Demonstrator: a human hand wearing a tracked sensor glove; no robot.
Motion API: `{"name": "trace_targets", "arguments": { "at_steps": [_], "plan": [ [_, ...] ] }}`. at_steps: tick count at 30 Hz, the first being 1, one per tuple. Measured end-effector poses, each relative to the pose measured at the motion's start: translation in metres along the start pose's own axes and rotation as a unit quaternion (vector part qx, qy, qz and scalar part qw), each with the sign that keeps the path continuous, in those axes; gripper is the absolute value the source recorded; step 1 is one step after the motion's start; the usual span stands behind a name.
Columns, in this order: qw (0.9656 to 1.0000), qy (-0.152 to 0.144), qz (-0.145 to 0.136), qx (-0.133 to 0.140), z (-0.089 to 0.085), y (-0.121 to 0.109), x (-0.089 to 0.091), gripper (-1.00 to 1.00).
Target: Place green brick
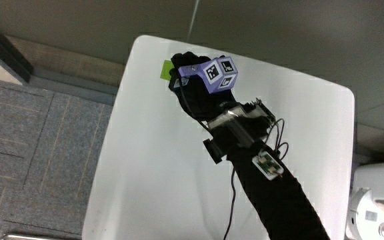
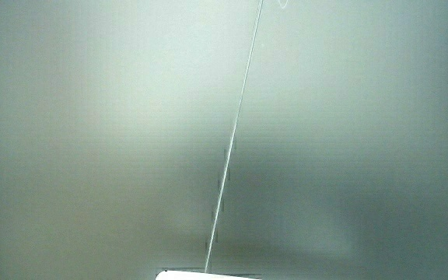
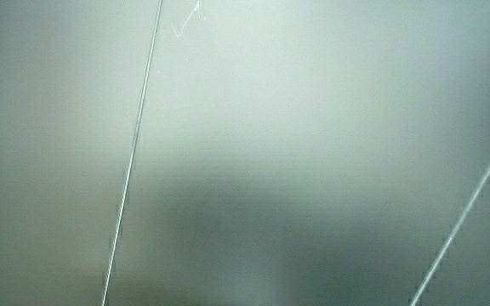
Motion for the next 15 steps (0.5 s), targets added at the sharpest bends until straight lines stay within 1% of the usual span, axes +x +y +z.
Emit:
{"name": "trace_targets", "arguments": {
  "at_steps": [6,7,8,9,10,12,14,15],
  "plan": [
    [0.9987,-0.002,-0.041,-0.03,-0.011,0.008,0.007,0.0],
    [0.9984,-0.003,-0.046,-0.033,-0.014,0.01,0.008,0.0],
    [0.998,-0.004,-0.051,-0.037,-0.02,0.014,0.012,0.0],
    [0.9973,0.0,-0.057,-0.046,-0.017,0.014,0.009,0.0],
    [0.9969,-0.006,-0.064,-0.044,-0.016,0.014,0.007,0.0],
    [0.9951,-0.018,-0.073,-0.064,-0.024,0.016,0.011,0.0],
    [0.9949,-0.017,-0.071,-0.069,-0.027,0.014,0.01,0.0],
    [0.9931,-0.021,-0.081,-0.082,-0.034,0.016,0.014,0.0]
  ]
}}
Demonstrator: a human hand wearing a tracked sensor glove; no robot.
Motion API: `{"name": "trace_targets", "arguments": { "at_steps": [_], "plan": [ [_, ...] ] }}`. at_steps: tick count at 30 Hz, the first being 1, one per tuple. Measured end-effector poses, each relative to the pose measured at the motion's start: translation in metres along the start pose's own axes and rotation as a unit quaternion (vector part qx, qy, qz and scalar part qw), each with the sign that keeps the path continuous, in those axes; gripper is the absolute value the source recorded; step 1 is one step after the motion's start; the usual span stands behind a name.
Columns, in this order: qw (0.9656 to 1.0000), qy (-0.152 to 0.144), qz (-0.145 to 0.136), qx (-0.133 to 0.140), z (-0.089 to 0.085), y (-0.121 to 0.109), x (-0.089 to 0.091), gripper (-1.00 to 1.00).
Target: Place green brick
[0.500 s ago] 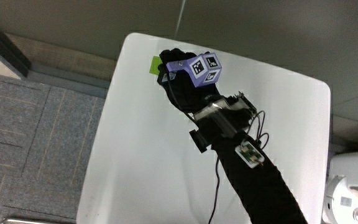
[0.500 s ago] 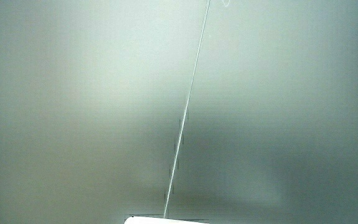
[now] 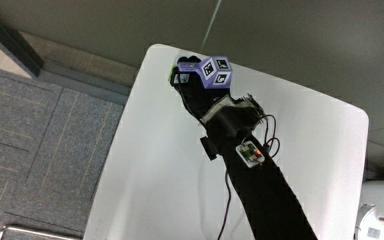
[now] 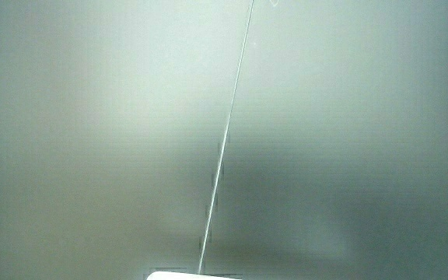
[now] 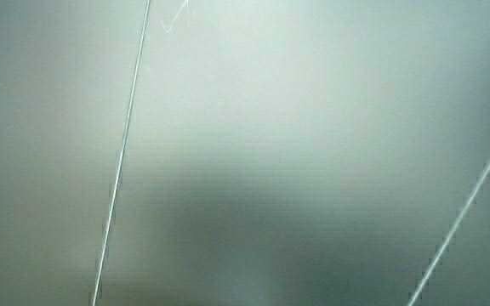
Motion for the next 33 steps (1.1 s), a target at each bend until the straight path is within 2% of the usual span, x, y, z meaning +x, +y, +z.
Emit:
{"name": "trace_targets", "arguments": {
  "at_steps": [1,2,4,5,6,10,11,14,16,17,20,22,25,27,29,30,31,33],
  "plan": [
    [0.9999,-0.007,-0.012,0.002,-0.006,0.003,0.004,0.0],
    [0.9999,0.001,-0.009,-0.009,-0.006,0.0,0.003,0.0],
    [0.9996,0.003,-0.021,-0.017,-0.013,0.001,0.008,0.0],
    [0.9996,0.0,-0.026,-0.007,-0.012,-0.002,0.008,0.0],
    [0.9994,0.006,-0.029,-0.015,-0.013,-0.001,0.011,0.0],
    [0.9992,0.015,-0.035,-0.007,-0.01,-0.003,0.014,0.0],
    [0.9987,0.027,-0.034,-0.025,-0.009,-0.003,0.013,-0.06],
    [0.9988,0.021,-0.026,-0.036,-0.01,-0.004,0.012,-0.24],
    [0.9982,0.03,-0.026,-0.046,-0.015,-0.002,0.015,-0.35],
    [0.9981,0.036,-0.02,-0.046,-0.014,-0.005,0.013,-0.41],
    [0.9981,0.025,-0.027,-0.048,-0.022,-0.003,0.016,-0.59],
    [0.9982,0.028,-0.023,-0.048,-0.02,-0.005,0.015,-0.71],
    [0.9975,0.023,-0.035,-0.057,-0.024,-0.003,0.022,-0.88],
    [0.9984,0.007,-0.034,-0.045,-0.023,-0.006,0.019,-1.0],
    [0.9984,0.008,-0.026,-0.05,-0.022,-0.01,0.014,-1.0],
    [0.9976,0.001,-0.035,-0.059,-0.029,-0.006,0.019,-1.0],
    [0.9974,0.008,-0.035,-0.063,-0.03,-0.006,0.02,-1.0],
    [0.9978,0.005,-0.031,-0.058,-0.027,-0.009,0.018,-1.0]
  ]
}}
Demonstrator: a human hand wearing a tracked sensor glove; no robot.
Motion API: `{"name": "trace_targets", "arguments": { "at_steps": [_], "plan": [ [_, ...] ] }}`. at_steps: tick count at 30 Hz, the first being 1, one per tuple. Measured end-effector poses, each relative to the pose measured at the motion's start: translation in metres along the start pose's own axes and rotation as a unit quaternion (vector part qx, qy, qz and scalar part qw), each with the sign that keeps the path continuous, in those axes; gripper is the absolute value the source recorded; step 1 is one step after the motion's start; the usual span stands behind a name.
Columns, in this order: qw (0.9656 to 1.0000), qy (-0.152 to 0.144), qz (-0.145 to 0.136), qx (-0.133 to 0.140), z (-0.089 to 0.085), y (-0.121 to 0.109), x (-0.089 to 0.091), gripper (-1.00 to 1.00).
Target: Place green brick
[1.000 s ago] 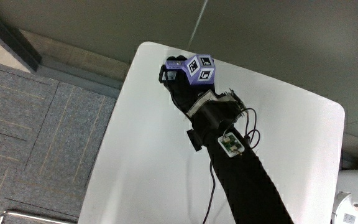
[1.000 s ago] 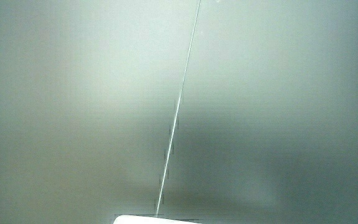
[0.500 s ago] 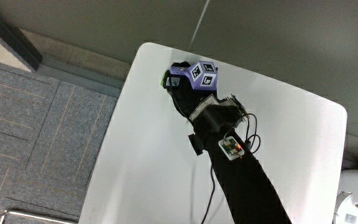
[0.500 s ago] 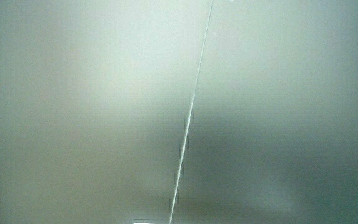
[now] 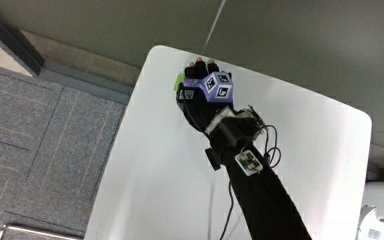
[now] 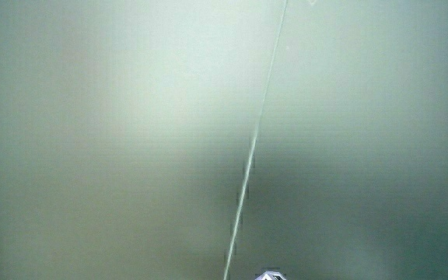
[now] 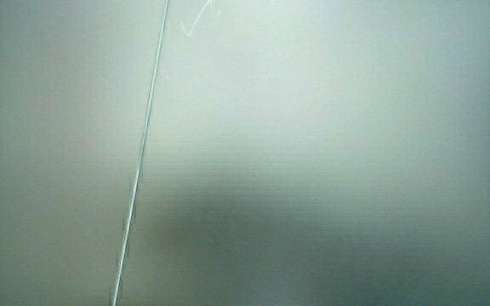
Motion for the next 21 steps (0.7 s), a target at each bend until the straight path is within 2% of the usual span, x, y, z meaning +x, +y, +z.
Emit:
{"name": "trace_targets", "arguments": {
  "at_steps": [7,8,10,13,16,17,20,21],
  "plan": [
    [0.9999,-0.005,0.001,0.01,-0.001,0.002,0.006,-1.0],
    [1.0,0.004,0.005,0.007,-0.002,0.002,0.007,-1.0],
    [0.9996,0.007,0.014,0.024,0.0,-0.003,0.006,-1.0],
    [0.9995,0.015,0.022,0.018,-0.008,0.0,0.016,-1.0],
    [0.9983,0.022,0.043,0.033,-0.002,-0.011,0.015,-1.0],
    [0.9977,0.023,0.046,0.044,-0.003,-0.011,0.018,-1.0],
    [0.9973,0.009,0.055,0.048,-0.004,-0.016,0.022,-1.0],
    [0.9965,0.018,0.067,0.047,-0.006,-0.018,0.024,-1.0]
  ]
}}
